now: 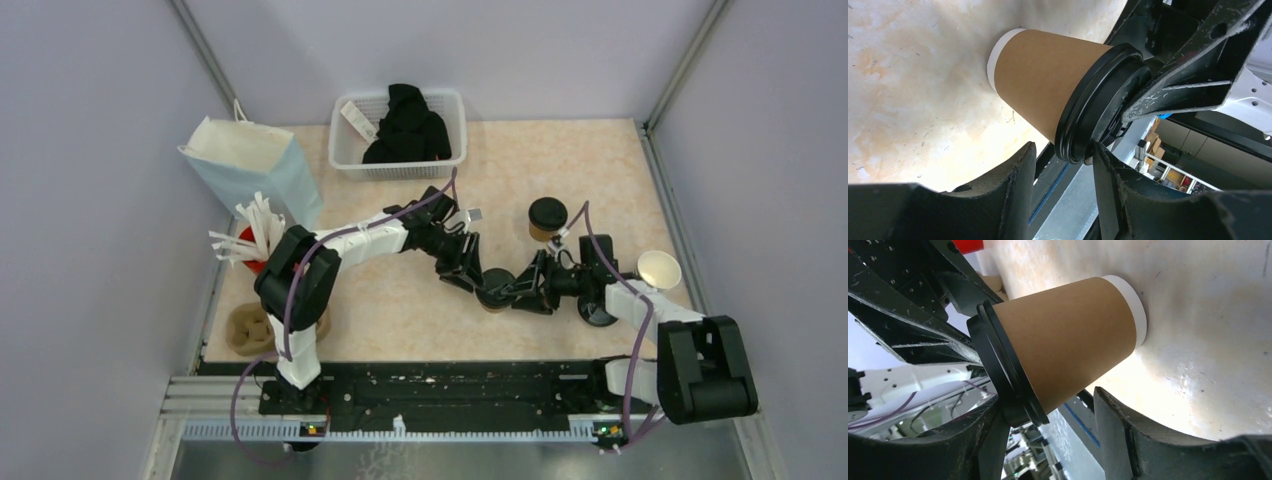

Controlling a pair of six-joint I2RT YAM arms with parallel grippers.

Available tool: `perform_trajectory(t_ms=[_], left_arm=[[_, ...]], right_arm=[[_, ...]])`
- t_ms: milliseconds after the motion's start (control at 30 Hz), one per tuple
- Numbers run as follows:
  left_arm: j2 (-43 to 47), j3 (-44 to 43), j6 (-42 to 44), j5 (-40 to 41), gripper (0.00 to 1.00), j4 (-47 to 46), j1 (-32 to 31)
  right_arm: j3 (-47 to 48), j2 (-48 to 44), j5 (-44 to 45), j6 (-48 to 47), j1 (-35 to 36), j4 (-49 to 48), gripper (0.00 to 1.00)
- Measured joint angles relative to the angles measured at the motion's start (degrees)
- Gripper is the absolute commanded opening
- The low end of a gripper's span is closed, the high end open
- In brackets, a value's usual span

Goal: Pack the takeout coffee

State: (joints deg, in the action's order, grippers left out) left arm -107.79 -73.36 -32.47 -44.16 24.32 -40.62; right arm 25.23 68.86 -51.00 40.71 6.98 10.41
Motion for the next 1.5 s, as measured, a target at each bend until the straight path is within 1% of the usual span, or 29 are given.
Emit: perform_trajectory(t_ms=[67, 133, 200, 300, 400, 467, 567, 633, 767, 867, 933, 1000, 1167, 1233, 1267, 1333, 1433, 1500], left_arm=[[0.6, 1.0, -0.1, 0.0, 0.51, -1.2, 0.0], [0.7, 1.0, -0.1, 0.1, 0.54, -1.8, 0.0], [0.7, 1.0, -0.1, 0.3, 0.59, -1.9, 0.0], [0.7, -0.1, 0.1, 1.5, 0.66, -0.8, 0.0], [0.7, -2.3, -0.2, 1.6, 0.72, 0.2, 0.0], [0.7, -3.4, -0.7, 1.3, 0.71, -0.5, 0.0], [0.7, -3.6, -1.9, 0.4, 0.64, -1.6, 0.1], [0.7, -3.3, -2.3, 0.2, 0.62, -1.9, 0.2], [0.6, -0.6, -2.4, 0.3, 0.58, -3.4, 0.5], [0.1, 1.9, -2.6, 0.0, 0.57, -3.8, 0.6], [0.0, 2.0, -2.8, -0.6, 0.59, -4.3, 0.8], [0.0, 1.9, -2.7, -0.7, 0.63, -4.4, 0.8], [0.0, -0.4, -2.4, -0.2, 0.77, -2.6, 1.1], [0.0, -2.3, -2.7, -0.2, 0.79, -2.5, 1.4], [0.0, -3.1, -2.9, -0.4, 0.79, -2.6, 1.6], [-0.1, -4.7, -3.4, -0.9, 0.75, -3.3, 2.0], [-1.5, -6.3, -3.8, -1.6, 0.69, -4.6, 2.3], [-2.9, -6.0, -3.9, -1.7, 0.67, -5.6, 2.6]], right_arm=[[-1.5, 1.3, -2.2, 1.0, -0.3, -2.7, 0.57], [-1.6, 1.6, -2.7, 1.5, -0.8, -4.3, 0.62], [-1.5, 1.2, -2.4, 1.5, -0.8, -4.5, 0.67], [-0.4, -0.2, -2.1, 0.8, -1.8, -1.8, 0.69], [1.3, -0.5, -2.9, 0.2, -3.2, -1.1, 0.68], [1.6, -0.5, -3.7, -0.1, -3.4, -1.2, 0.67], [1.5, 0.3, -4.5, -0.2, -3.5, -1.3, 0.59], [1.0, 1.3, -4.9, 0.3, -4.2, -3.1, 0.55], [-2.4, 5.7, -7.4, 3.5, -6.2, -10.7, 0.53], [-3.1, 8.4, -10.2, 5.2, -6.6, -14.8, 0.54], [-3.1, 9.4, -11.1, 5.5, -6.7, -15.6, 0.59], [-3.0, 8.6, -10.7, 5.4, -6.7, -14.8, 0.61], [-2.6, 5.8, -9.7, 5.0, -6.7, -12.6, 0.62], [-2.1, 6.4, -9.8, 4.9, -6.7, -12.8, 0.61], [-1.6, 7.0, -9.9, 4.9, -6.7, -12.7, 0.59], [-0.9, 8.3, -9.9, 4.8, -6.7, -12.9, 0.55], [-0.7, 10.5, -10.3, 4.6, -6.7, -13.7, 0.52], [-0.7, 11.7, -11.3, 4.7, -6.7, -14.7, 0.50]])
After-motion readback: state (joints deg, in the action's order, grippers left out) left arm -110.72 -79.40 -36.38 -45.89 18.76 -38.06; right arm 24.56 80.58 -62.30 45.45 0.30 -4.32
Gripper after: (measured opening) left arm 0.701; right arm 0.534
